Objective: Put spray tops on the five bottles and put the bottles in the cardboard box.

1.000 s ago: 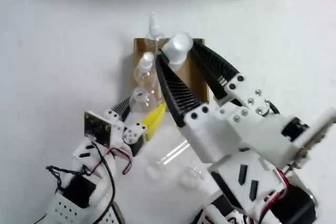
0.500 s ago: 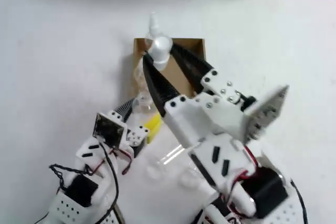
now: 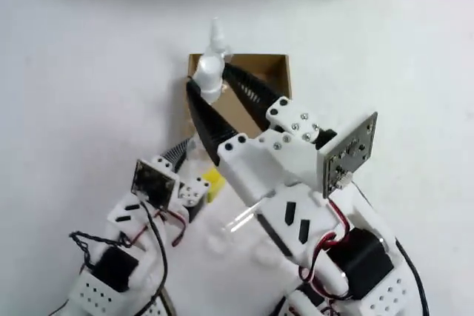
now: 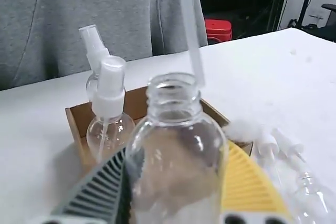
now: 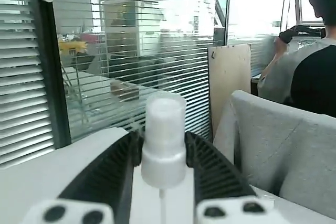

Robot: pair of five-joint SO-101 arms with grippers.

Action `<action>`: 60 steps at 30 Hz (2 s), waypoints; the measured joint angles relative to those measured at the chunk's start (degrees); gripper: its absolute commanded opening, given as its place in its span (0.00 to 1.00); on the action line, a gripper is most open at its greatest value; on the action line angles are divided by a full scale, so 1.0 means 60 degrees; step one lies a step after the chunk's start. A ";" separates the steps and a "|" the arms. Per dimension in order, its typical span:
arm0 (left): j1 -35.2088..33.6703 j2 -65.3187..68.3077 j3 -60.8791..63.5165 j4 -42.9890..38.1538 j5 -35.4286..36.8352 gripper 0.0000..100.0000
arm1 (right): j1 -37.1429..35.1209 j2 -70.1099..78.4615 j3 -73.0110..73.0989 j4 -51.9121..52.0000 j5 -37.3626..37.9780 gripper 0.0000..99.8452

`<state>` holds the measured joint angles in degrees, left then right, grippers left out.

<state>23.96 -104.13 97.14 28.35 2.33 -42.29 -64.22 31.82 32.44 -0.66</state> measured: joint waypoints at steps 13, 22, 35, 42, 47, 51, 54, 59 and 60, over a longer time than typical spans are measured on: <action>0.0000 0.0000 0.0000 0.0000 0.0000 0.06 | -0.0015 0.0000 0.1245 -0.1319 0.0000 0.02; 0.0000 0.0000 0.0000 0.0000 -0.0044 0.06 | -0.0015 0.0000 0.1509 -0.1143 0.0000 0.02; 0.0000 0.0000 0.0000 0.0000 -0.0073 0.06 | 0.0161 0.0015 0.1788 -0.1128 -0.0015 0.02; 0.0000 0.0000 0.0000 0.0000 -0.0088 0.06 | 0.0747 0.0000 0.0615 -0.1128 -0.0015 0.02; 0.0000 0.0000 0.0000 0.0000 -0.0088 0.06 | 0.0733 0.0000 0.0586 -0.0806 -0.0015 0.02; 0.0000 0.0000 0.0000 0.0000 -0.0088 0.06 | 0.0762 0.0000 0.0586 -0.0762 -0.0015 0.02; 0.0000 0.0000 0.0000 0.0000 -0.0088 0.06 | 0.0762 0.0000 0.0586 -0.0762 -0.0015 0.02; 0.0000 0.0000 0.0000 0.0000 -0.0088 0.06 | 0.0762 0.0000 0.0586 -0.0791 -0.0015 0.02; 0.0000 0.0000 0.0000 0.0000 -0.0088 0.06 | 0.0762 0.0000 0.0586 -0.0850 -0.0015 0.02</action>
<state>23.96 -104.13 97.14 28.35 1.80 -37.71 -64.22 35.34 27.34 -0.75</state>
